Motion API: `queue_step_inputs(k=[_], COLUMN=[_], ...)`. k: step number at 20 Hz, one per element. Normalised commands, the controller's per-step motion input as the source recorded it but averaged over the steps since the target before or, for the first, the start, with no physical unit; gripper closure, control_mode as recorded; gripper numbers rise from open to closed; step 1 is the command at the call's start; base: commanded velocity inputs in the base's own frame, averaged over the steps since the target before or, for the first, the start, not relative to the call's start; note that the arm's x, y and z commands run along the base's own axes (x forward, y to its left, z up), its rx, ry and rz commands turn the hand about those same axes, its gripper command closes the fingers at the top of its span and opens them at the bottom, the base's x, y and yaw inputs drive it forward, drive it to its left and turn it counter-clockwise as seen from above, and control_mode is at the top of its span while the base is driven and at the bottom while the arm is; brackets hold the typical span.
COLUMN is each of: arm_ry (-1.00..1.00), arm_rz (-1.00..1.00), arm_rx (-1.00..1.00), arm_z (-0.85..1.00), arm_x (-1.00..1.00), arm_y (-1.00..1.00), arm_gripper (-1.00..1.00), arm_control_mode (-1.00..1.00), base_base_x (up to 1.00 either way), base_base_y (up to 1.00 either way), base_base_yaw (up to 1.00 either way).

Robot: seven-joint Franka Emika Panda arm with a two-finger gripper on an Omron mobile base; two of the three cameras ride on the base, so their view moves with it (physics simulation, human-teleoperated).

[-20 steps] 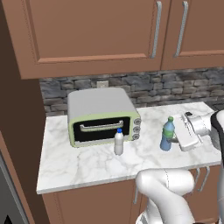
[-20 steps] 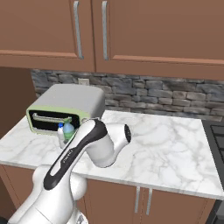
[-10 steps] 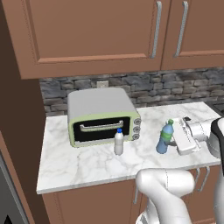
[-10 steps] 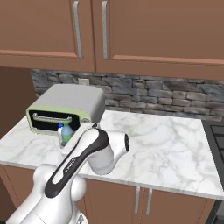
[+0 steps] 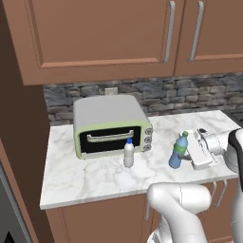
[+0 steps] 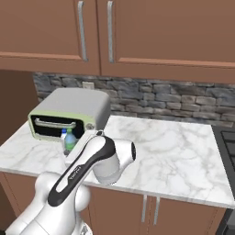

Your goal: Take the bottled waters from the counter and place them in the freezer to freeze. Close the freezer door after placing the bottles.

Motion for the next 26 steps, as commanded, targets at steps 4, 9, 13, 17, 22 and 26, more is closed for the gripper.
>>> queue_step_inputs(k=[4,9,13,17,22,26], arm_ry=[0.00,0.00,0.00,0.00,0.00,0.00], arm_rz=[0.00,0.00,0.00,0.00,0.00,0.00], arm_rx=[0.00,0.00,0.00,0.00,0.00,0.00], arm_z=[0.00,0.00,0.00,0.00,0.00,0.00], arm_x=[0.00,0.00,0.00,0.00,0.00,0.00], arm_y=[0.00,0.00,0.00,0.00,0.00,0.00], arm_gripper=[1.00,1.00,1.00,1.00,1.00,1.00], arm_control_mode=[1.00,1.00,1.00,1.00,1.00,1.00], base_base_x=[-0.46,-0.70,-0.78,-0.75,-0.62,-0.62], base_base_y=[0.00,0.17,0.17,0.08,0.32,0.60], base_base_yaw=[0.00,0.00,0.00,0.00,0.03,0.15])
